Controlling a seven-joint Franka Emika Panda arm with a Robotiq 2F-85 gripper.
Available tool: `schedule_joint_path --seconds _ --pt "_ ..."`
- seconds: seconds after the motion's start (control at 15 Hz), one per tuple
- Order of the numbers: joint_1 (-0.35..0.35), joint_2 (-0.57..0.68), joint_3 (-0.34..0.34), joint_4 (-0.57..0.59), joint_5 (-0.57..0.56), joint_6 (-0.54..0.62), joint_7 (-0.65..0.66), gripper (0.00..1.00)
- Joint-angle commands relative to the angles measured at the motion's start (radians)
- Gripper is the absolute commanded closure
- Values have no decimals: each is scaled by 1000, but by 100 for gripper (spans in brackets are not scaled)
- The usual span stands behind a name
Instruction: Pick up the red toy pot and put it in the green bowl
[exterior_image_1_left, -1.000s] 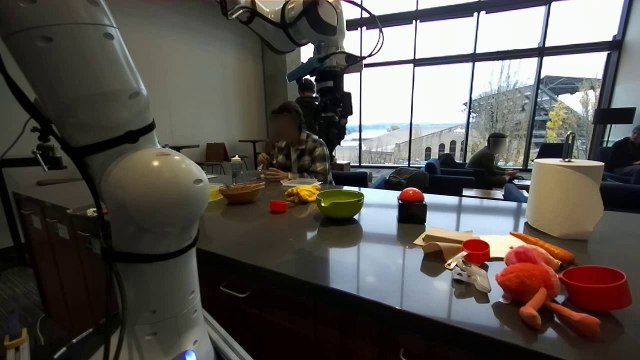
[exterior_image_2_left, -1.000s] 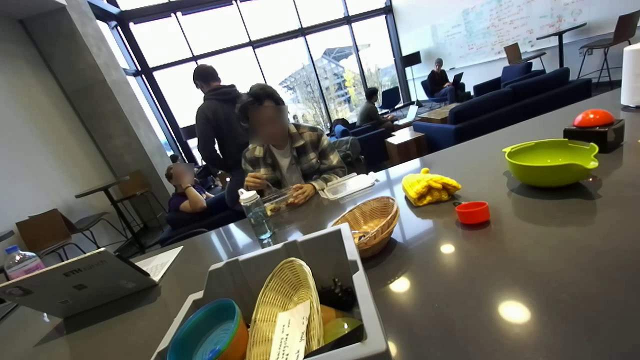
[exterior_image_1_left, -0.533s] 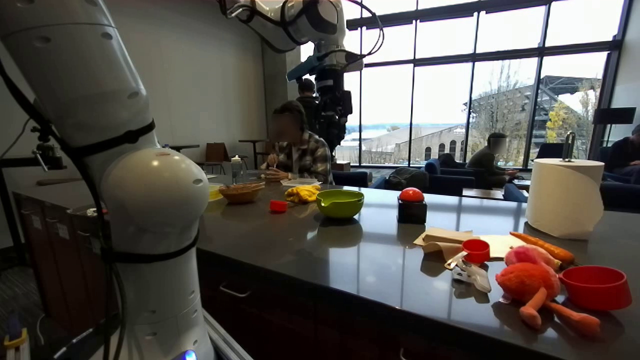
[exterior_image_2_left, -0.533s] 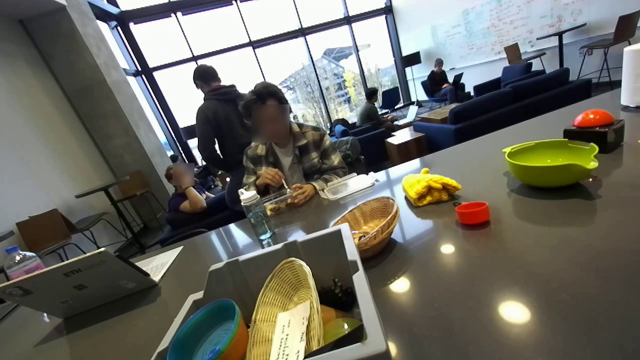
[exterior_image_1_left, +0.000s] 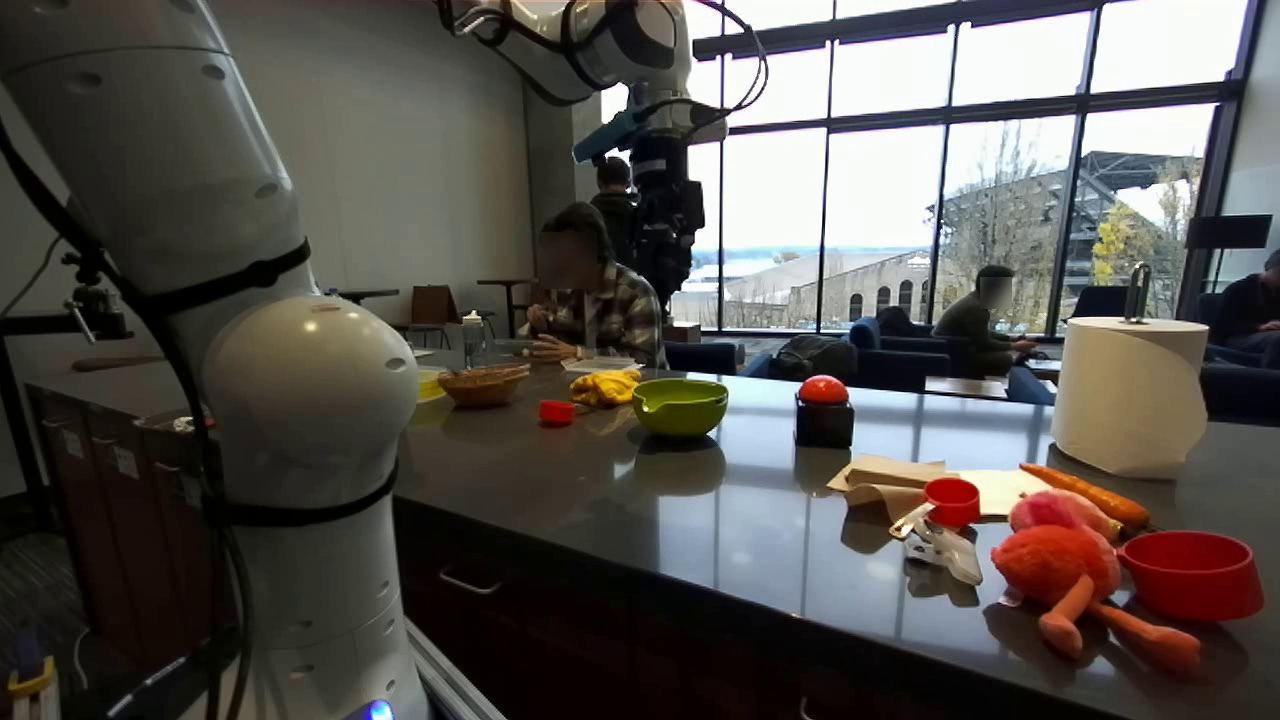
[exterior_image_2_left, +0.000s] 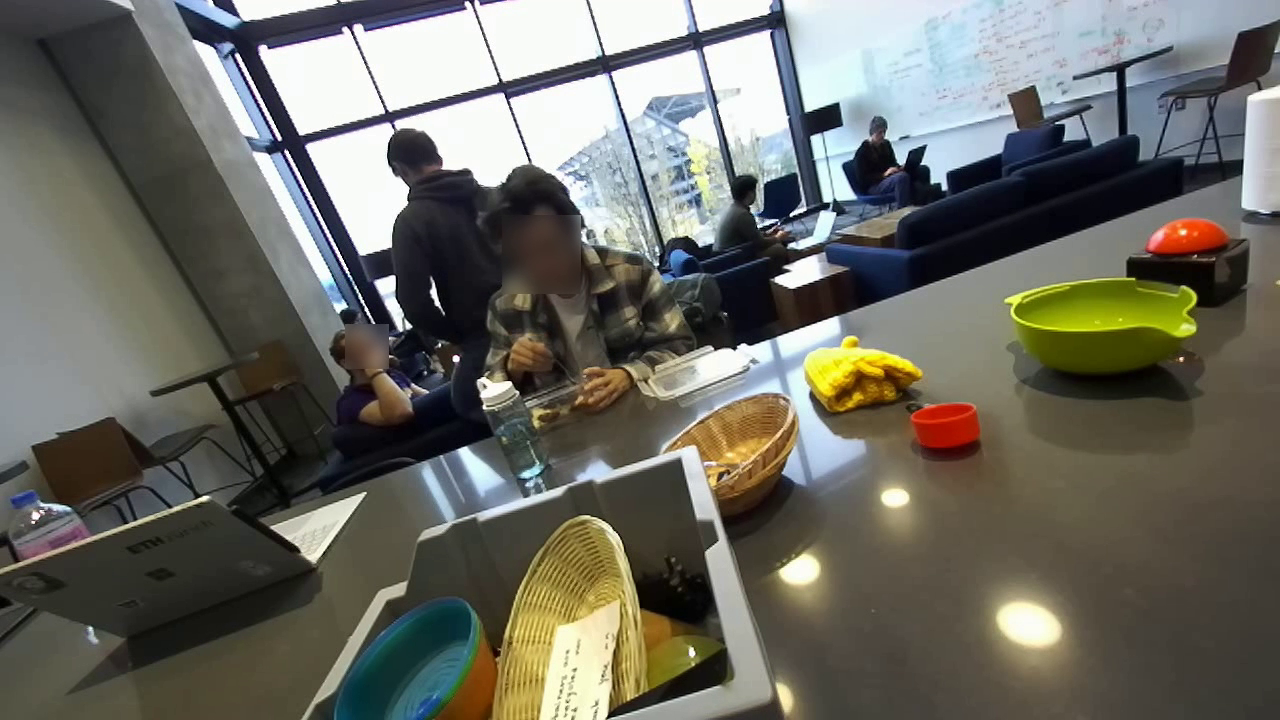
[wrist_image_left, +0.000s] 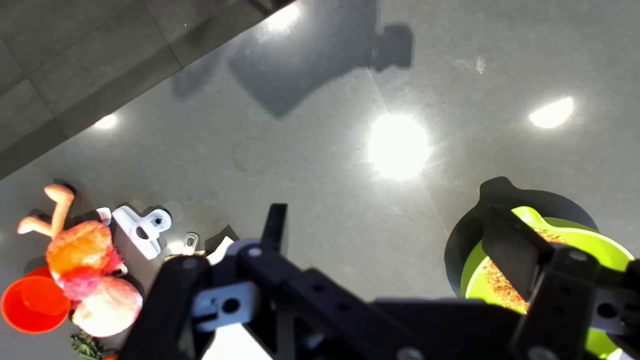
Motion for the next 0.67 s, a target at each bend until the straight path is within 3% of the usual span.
schedule_joint_path --seconds 0.0,0.6 --pt "-3 -16 -3 1 22 -16 15 0" --pt "-1 -14 -5 3 29 -12 10 0"
